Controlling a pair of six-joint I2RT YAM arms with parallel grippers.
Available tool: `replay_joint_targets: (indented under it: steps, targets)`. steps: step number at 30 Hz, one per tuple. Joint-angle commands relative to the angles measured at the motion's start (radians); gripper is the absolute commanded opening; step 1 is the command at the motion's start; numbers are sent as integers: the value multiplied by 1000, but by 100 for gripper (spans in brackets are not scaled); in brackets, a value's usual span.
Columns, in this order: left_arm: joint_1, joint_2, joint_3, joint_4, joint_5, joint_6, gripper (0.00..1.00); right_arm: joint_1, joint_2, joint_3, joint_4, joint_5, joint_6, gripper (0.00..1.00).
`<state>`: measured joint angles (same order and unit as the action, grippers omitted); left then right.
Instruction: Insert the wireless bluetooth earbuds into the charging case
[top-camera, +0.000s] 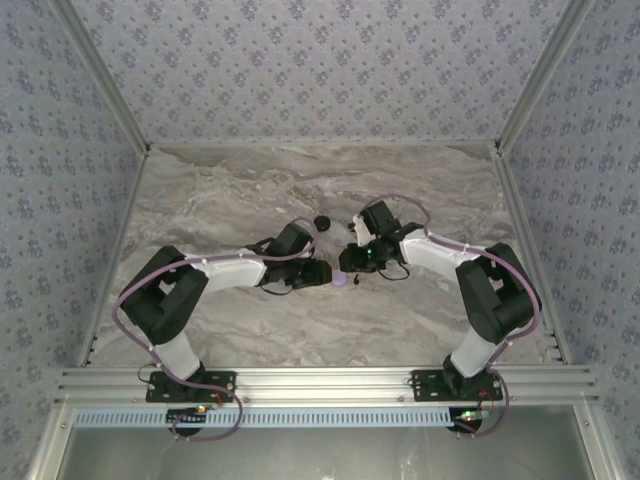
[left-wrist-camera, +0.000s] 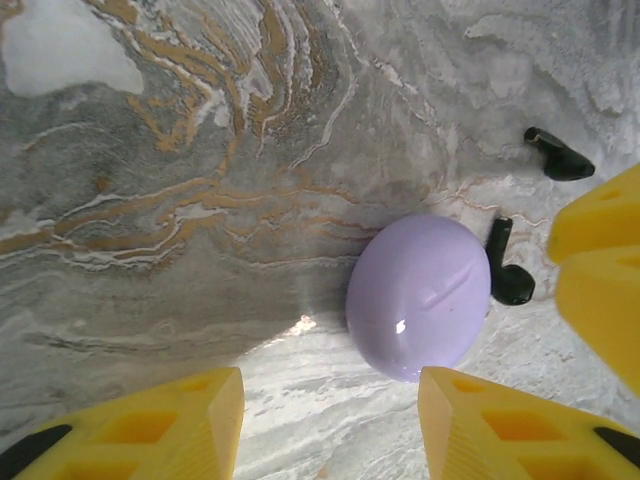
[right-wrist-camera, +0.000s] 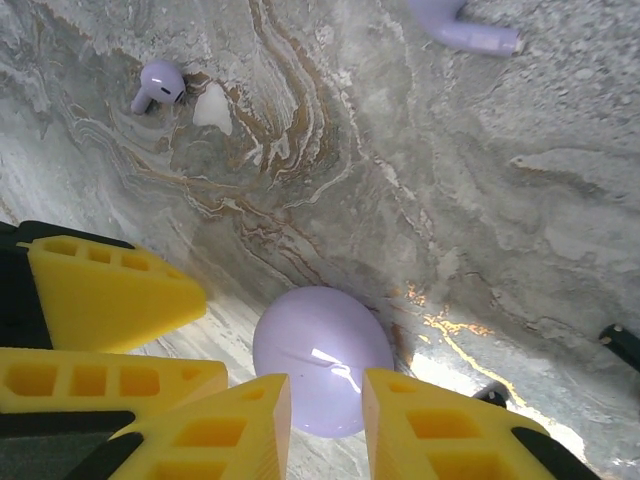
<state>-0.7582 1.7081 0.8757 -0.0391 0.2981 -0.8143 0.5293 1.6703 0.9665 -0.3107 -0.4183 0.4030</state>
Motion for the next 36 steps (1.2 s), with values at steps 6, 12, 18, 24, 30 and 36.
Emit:
replay_joint_targets:
  steps: [6,12,18,24,30,36]
  targets:
    - [5,11,-5,88,41,-49,49,-6,49,-7,-4,-34,4,25]
    - [2,30,-4,104,55,-62,49,-6,59,-12,-3,-23,8,23]
    - [-3,50,-1,111,58,-69,49,-13,63,-21,6,-22,15,19]
    - [-7,68,-4,135,69,-84,49,-14,75,-34,19,-31,21,18]
    - [-11,89,-15,174,79,-106,48,-15,80,-43,25,-34,25,18]
    - [-12,116,-35,258,96,-158,45,-13,81,-54,37,-39,34,17]
